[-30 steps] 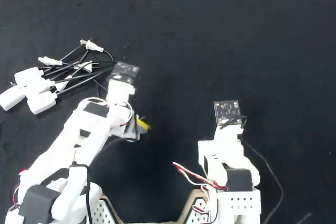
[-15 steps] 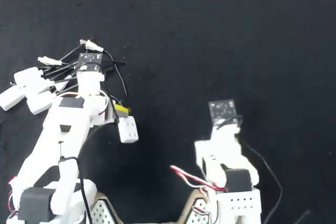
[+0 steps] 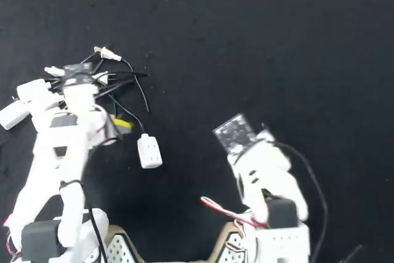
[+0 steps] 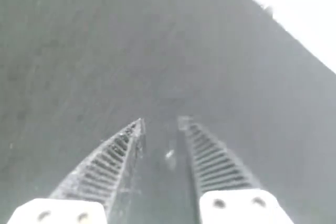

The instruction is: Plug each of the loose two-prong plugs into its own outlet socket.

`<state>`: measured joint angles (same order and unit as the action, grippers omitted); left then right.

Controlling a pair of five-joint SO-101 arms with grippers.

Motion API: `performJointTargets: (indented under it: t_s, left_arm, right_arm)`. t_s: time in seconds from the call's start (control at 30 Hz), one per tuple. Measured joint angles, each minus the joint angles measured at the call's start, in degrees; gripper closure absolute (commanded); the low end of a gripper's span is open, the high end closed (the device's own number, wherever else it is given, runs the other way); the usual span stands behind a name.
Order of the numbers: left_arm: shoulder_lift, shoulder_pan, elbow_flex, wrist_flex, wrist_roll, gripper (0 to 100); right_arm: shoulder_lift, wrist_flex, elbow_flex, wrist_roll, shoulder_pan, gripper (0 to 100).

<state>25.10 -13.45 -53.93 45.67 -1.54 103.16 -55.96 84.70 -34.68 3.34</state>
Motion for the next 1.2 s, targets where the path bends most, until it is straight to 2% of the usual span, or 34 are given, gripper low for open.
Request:
performJointTargets:
  t_s: [0.3,0.37,0.5,0.63,0.73,0.83,0.93,1.03,1.13,1.2]
  left_arm:
    - [0.0,3.69,0.0,0.0,0.0,64]
    - [0.0,4.75,0.26,-0.18,0.0,64]
    - [0.0,5.54,2.02,-2.2,0.09,64]
    - [0.0,8.26,-0.97,-9.85,1.93,64]
    - [0.0,9.14,-5.89,-17.76,4.22,64]
    - [0.0,9.14,-8.26,-22.86,5.8,64]
    - [0.0,9.23,-9.32,-21.89,4.04,64]
    - [-1.49,9.23,-9.41,-18.73,-2.29,69]
    - [-3.34,9.14,-9.23,-17.23,-7.38,74]
    - [-4.48,7.47,-8.35,-16.44,-8.88,73]
  right_arm:
    - [-0.09,-4.13,-18.46,3.25,2.29,84.3]
    - [-2.64,-5.45,-21.8,4.48,4.75,84.3]
    - [-12.31,-6.95,-28.04,11.69,11.69,84.3]
    - [-25.76,-6.59,-28.66,18.9,22.24,84.6]
    - [-34.64,-1.32,-24.53,21.8,28.75,84.6]
    - [-40.7,8.09,-19.52,24.62,31.74,84.4]
    - [-43.6,17.76,-15.65,29.71,34.37,84.3]
    - [-45.01,25.93,-12.4,34.9,37.98,84.3]
    - [-46.33,33.67,-9.41,37.45,40.88,84.3]
    - [-47.56,37.63,-7.21,37.89,41.49,84.3]
